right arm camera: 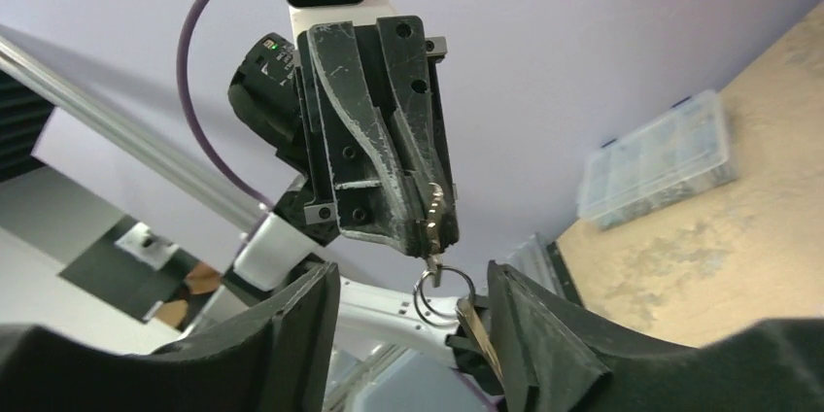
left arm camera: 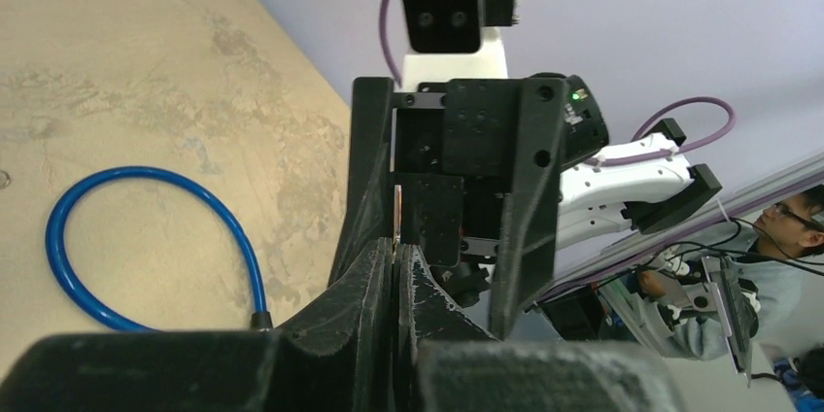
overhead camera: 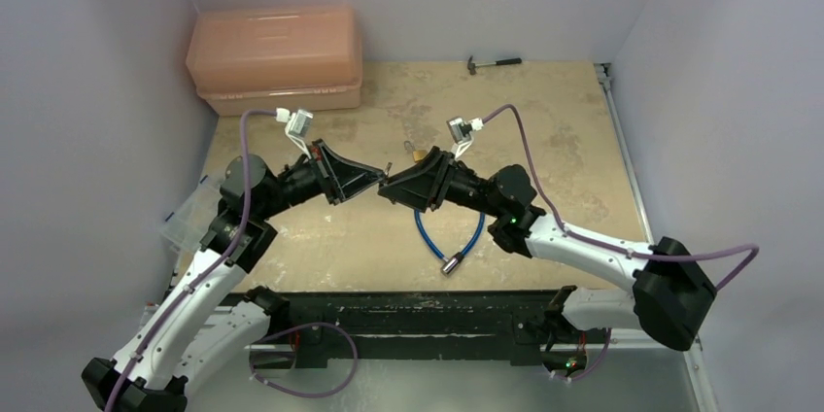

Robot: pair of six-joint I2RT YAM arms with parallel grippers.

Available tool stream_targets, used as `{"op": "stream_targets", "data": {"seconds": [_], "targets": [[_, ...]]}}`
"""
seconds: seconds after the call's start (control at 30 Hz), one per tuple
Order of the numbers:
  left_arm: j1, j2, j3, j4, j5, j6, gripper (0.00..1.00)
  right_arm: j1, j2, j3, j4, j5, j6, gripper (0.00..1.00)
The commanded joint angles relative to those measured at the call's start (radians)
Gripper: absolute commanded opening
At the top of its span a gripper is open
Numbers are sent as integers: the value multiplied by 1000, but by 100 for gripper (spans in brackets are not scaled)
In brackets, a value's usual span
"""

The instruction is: Unlock with the key

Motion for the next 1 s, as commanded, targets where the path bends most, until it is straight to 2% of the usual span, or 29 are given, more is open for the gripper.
{"op": "stream_targets", "data": {"seconds": [0.0, 0.2, 0.4, 0.5, 0.63, 0.97], "targets": [[-3, 12, 23, -2, 7, 23, 0, -4, -116, 31, -163, 34, -129, 69], [-3, 28, 24, 41, 36, 2, 0, -29, -213, 42, -329, 78, -227, 72], [-3, 42, 32, 55, 88, 1, 0, -36, -230, 118, -470, 110, -313, 65], [-3, 37, 25, 72, 104, -7, 0, -36, -218, 136, -480, 105, -322, 62], [-3, 36, 15, 95, 124, -21, 0, -36, -201, 150, -468, 97, -316, 52], [-3, 39, 3, 131, 162, -41, 0, -36, -179, 167, -450, 83, -309, 39]]}}
